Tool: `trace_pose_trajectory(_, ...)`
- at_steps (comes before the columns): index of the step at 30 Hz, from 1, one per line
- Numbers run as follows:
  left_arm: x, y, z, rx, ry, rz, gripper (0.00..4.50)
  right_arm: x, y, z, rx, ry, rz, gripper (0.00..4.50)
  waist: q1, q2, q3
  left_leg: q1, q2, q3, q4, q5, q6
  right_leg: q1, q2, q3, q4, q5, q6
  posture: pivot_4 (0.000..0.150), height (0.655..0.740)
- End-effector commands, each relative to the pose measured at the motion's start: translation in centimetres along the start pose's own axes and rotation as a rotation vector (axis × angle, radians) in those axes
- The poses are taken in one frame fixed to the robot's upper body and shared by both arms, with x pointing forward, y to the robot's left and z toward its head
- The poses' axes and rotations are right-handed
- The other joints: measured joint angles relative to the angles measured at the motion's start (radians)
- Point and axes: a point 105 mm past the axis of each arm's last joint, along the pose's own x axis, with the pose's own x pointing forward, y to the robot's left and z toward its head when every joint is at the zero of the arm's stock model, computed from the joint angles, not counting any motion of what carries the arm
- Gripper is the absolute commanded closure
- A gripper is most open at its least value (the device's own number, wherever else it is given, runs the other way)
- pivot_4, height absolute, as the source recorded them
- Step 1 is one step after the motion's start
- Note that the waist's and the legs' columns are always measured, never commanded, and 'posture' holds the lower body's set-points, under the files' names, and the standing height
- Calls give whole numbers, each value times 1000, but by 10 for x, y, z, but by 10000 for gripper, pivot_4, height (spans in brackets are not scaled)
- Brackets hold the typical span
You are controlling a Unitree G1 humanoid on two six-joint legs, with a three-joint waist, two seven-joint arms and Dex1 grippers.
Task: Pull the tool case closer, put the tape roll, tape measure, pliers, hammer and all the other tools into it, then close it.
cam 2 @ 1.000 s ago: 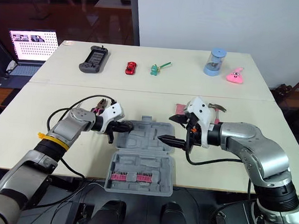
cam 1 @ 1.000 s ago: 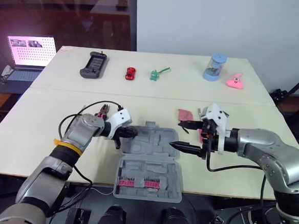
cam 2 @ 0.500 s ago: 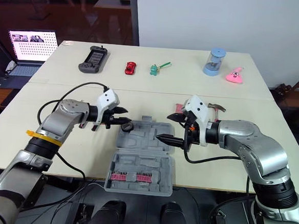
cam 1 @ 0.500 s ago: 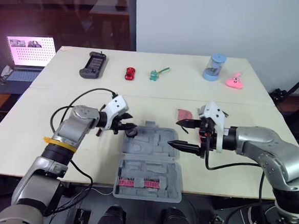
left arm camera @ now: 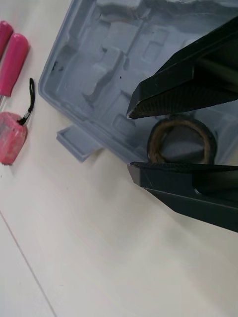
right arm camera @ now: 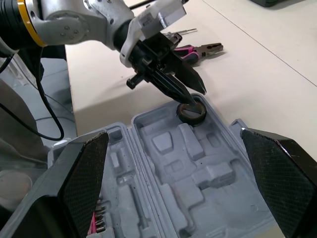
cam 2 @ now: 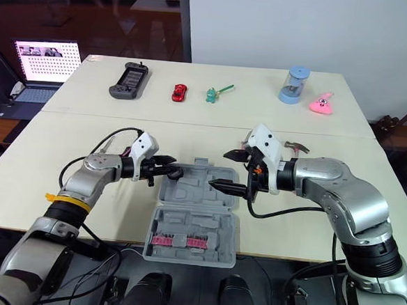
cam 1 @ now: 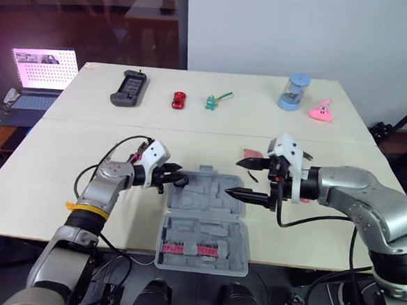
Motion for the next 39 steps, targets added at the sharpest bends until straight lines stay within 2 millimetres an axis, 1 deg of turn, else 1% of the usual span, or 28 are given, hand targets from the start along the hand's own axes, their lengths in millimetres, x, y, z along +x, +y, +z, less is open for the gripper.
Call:
trace_pose_trajectory(1, 2, 4, 5, 39, -17, 6, 30153, -1, 0, 6, -21, -25, 6, 0, -2, 0, 0, 0, 0, 0, 0, 0, 0, 0, 0, 0, 0, 0, 0, 1500, 6902)
trace_pose_trajectory(3, 3, 5, 0, 38, -5, 9, 30153, -1, 0, 5, -21, -25, 5, 0, -3, 0, 0, 0, 0, 0, 0, 0, 0, 0, 0, 0, 0, 0, 0, 1500, 6902)
trace_pose_trajectory(8, 8, -1, -32, 38, 116, 0, 30153, -1, 0, 3, -22, -26, 3, 0, -2, 0, 0, 0, 0, 0, 0, 0, 0, 0, 0, 0, 0, 0, 0, 1500, 6902)
trace_pose_trajectory(10, 9, -5, -41, 55, 155, -25, 30153, -1, 1, 3, -23, -26, 4, 0, -2, 0, 0, 0, 0, 0, 0, 0, 0, 0, 0, 0, 0, 0, 0, 1500, 6902)
trace_pose_trajectory(13, 11, -8, -34, 46, 130, -38, 30153, 0, 2, 4, -24, -26, 3, 0, -3, 0, -1, 1, 0, 0, 0, 0, 0, 1, 0, 0, 0, 0, 0, 1500, 6902)
trace_pose_trajectory(19, 8, 4, -24, 63, 138, -7, 30153, 0, 2, 4, -25, -23, 7, 0, -2, 0, -1, 1, 0, 0, 0, 0, 0, 1, 0, 0, 0, 0, 0, 1500, 6902)
trace_pose_trajectory(21, 4, 9, -12, 59, 100, 8, 30153, -2, 1, 3, -28, -18, 4, 0, -3, 0, -1, 1, 0, 0, 0, 0, 0, 1, 0, 0, 0, 0, 0, 1500, 6902)
trace_pose_trajectory(23, -5, 14, 7, 34, 14, 25, 30153, -7, -7, -3, -42, -1, -32, 0, -4, 0, 0, 1, 0, 0, 0, 0, 0, 1, 0, 0, 0, 0, 0, 1500, 6902)
trace_pose_trajectory(24, -12, 16, 13, 21, -13, 25, 30153, -10, -13, -9, -68, 9, -66, 0, -5, 0, 0, 1, 0, 0, 0, 0, 0, 0, 0, 0, 0, 0, 0, 1500, 6902)
trace_pose_trajectory(26, -24, 19, 17, 11, -31, 38, 30153, -16, -22, -21, -91, 23, -108, 0, -4, -1, 0, 1, 0, 0, 0, 0, 0, 0, 0, 0, 0, 0, 0, 1500, 6902)
trace_pose_trajectory(27, -31, 22, 17, 12, -32, 64, 27767, -20, -28, -28, -79, 29, -134, 0, -5, -1, 0, 1, 0, 0, 0, 0, 0, 0, 0, 0, 0, 0, 0, 1500, 6902)
trace_pose_trajectory(28, -40, 26, 17, 14, -36, 91, 24863, -26, -34, -35, -69, 33, -160, 0, -5, -1, 0, 1, 0, 0, 0, 0, 0, 0, 0, 0, 0, 0, 0, 1500, 6902)
trace_pose_trajectory(29, -54, 30, 15, 17, -43, 130, 21153, -36, -42, -43, -47, 25, -202, 0, -6, 0, 0, 1, 0, 0, 0, 0, 0, 0, 0, 0, 0, 0, 0, 1500, 6902)
trace_pose_trajectory(30, -68, 34, 13, 22, -47, 170, 16651, -47, -49, -51, -41, 29, -244, 0, -7, 0, 0, 1, 0, 0, 0, 0, 0, 0, 0, 0, 0, 0, 0, 1500, 6902)
trace_pose_trajectory(31, -85, 37, 10, 22, -55, 212, 11151, -59, -55, -58, -36, 29, -280, 0, -8, 0, 0, 1, 0, 0, 0, 0, 0, 0, 0, 0, 0, 0, 0, 1500, 6902)
trace_pose_trajectory(33, -112, 39, 4, 20, -63, 282, 1279, -77, -63, -68, -47, 31, -346, 0, -8, 0, 0, 1, 0, 0, -1, 0, 0, 0, 0, 1, 0, 0, 0, 1500, 6902)
trace_pose_trajectory(35, -152, 38, -10, 2, -59, 387, 530, -100, -64, -82, -17, 29, -399, 0, -7, 0, 0, 1, 0, 0, -1, 0, 0, 0, 0, 1, 0, 1, 0, 1500, 6902)
trace_pose_trajectory(37, -177, 34, -18, -4, -47, 456, 530, -114, -60, -90, 6, 26, -414, 0, -4, 0, 0, 1, 0, 0, -2, 0, 0, 0, 0, 1, 0, 1, 0, 1500, 6902)
trace_pose_trajectory(38, -198, 34, -27, -24, -30, 520, 530, -122, -56, -98, 43, 20, -424, 0, -2, 0, 0, 1, 0, 0, -1, 0, 0, 0, 0, 1, 0, 0, 0, 1500, 6902)
trace_pose_trajectory(39, -211, 33, -33, -37, -17, 563, 530, -128, -52, -104, 69, 14, -431, 0, 0, 0, 0, 1, 0, 0, -1, 0, 0, 0, 0, 1, 0, 1, -1, 1500, 6902)
